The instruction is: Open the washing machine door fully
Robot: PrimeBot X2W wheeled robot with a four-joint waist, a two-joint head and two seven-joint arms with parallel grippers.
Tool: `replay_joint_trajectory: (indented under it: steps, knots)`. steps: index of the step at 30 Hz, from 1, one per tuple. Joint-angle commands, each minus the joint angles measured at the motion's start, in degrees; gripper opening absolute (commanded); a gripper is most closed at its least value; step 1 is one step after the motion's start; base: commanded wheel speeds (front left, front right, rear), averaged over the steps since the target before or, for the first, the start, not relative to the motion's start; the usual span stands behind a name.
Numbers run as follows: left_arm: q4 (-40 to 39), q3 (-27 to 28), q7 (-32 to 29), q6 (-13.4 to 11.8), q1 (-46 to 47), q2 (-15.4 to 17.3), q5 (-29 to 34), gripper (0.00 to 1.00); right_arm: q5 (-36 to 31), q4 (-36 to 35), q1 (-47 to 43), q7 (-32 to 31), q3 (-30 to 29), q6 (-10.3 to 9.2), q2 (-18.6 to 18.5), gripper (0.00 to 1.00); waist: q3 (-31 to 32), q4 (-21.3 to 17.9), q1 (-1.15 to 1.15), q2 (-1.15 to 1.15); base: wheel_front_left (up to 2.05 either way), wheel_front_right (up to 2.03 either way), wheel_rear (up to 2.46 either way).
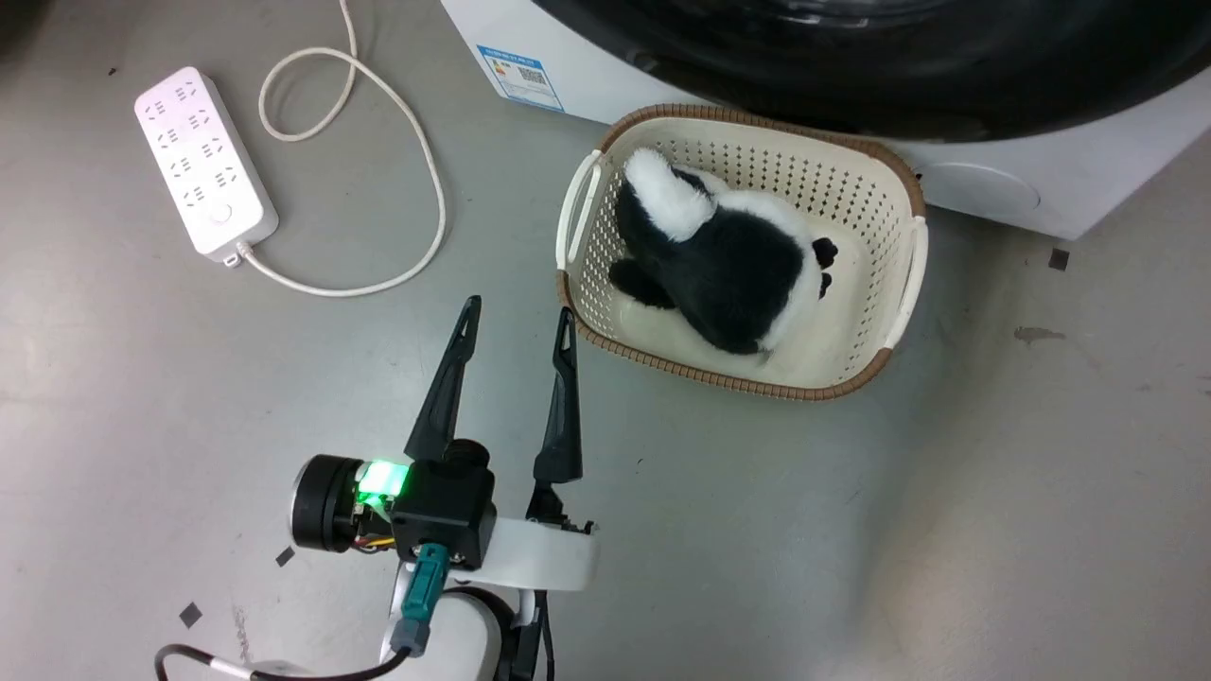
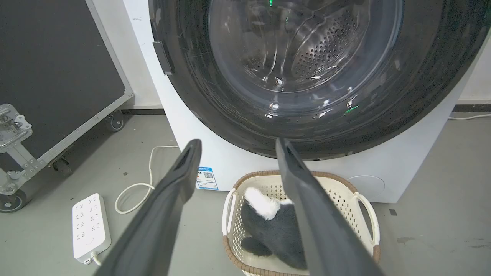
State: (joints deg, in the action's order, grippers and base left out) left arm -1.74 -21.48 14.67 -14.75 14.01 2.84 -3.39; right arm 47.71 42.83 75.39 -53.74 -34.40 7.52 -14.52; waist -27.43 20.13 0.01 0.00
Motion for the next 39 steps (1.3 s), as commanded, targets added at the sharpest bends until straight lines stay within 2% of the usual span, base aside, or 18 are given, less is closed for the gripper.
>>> replay_joint_trajectory:
  steps: [1,12,20,21,25,26,27,28,30,31,32,33,39]
  knots:
    - [0.0,-0.1,0.3,-0.4,0.7,0.0,-0.3,1.0,-0.4,-0.1,-0.5,-1.3,-0.4,-0.03,0.9,0.0,0.5,-0.1,-0.01,0.0,0.0,0.0,0.0]
    - [1.6,1.2,0.3,0.6,-1.3,0.0,0.2,1.0,-3.3,-10.4,-15.2,-8.6,-1.6,-0.03,7.3,0.0,7.2,-2.0,-0.01,0.0,0.0,0.0,0.0]
    - [2.8,2.2,0.3,2.1,-4.6,0.5,0.5,1.0,-0.2,-17.4,-25.6,-13.9,-1.6,-0.03,11.4,0.0,12.8,-3.5,-0.01,0.0,0.0,0.0,0.0]
    - [3.1,2.6,0.3,2.6,-5.9,0.7,0.5,1.0,3.7,-17.8,-29.2,-14.7,0.8,-0.03,11.6,0.0,14.5,-3.9,-0.01,0.0,0.0,0.0,0.0]
    - [3.5,3.0,0.3,3.3,-7.4,0.9,0.5,1.0,10.0,-16.4,-33.2,-13.0,7.5,-0.03,11.6,0.0,15.9,-4.3,-0.01,0.0,0.0,0.0,0.0]
    - [3.5,3.0,0.3,3.3,-7.4,0.9,0.5,1.0,10.0,-16.4,-33.2,-13.0,7.5,-0.03,11.6,0.0,15.9,-4.3,-0.01,0.0,0.0,0.0,0.0]
    - [3.7,3.1,0.3,3.6,-7.9,1.0,0.6,1.0,12.9,-16.2,-35.0,-12.0,11.1,-0.03,11.6,0.0,16.4,-4.3,-0.01,0.0,0.0,0.0,0.0]
    - [3.7,3.1,0.3,3.6,-7.9,1.0,0.6,1.0,12.9,-16.2,-35.0,-12.0,11.1,-0.03,11.6,0.0,16.4,-4.3,-0.01,0.0,0.0,0.0,0.0]
    - [3.9,3.1,0.3,4.1,-8.5,0.9,0.7,1.0,16.5,-17.0,-37.7,-10.9,16.7,-0.03,11.6,0.0,17.2,-4.3,-0.01,0.0,0.0,0.0,0.0]
    - [3.9,3.1,0.3,4.1,-8.5,0.9,0.7,1.0,16.5,-17.0,-37.7,-10.9,16.7,-0.03,11.6,0.0,17.2,-4.3,-0.01,0.0,0.0,0.0,0.0]
    - [4.2,2.9,0.3,4.7,-9.3,1.0,0.8,1.0,19.0,-17.7,-39.8,-10.3,20.7,-0.03,11.6,0.0,17.9,-4.4,-0.01,0.0,0.0,0.0,0.0]
    - [4.2,2.9,0.3,4.7,-9.3,1.0,0.8,1.0,19.0,-17.7,-39.8,-10.3,20.7,-0.03,11.6,0.0,17.9,-4.4,-0.01,0.0,0.0,0.0,0.0]
    - [4.8,2.9,0.3,5.7,-11.5,1.2,0.7,1.0,24.8,-21.4,-45.3,-7.8,31.7,-0.03,11.6,0.0,19.5,-4.3,-0.01,0.0,0.0,0.0,0.0]
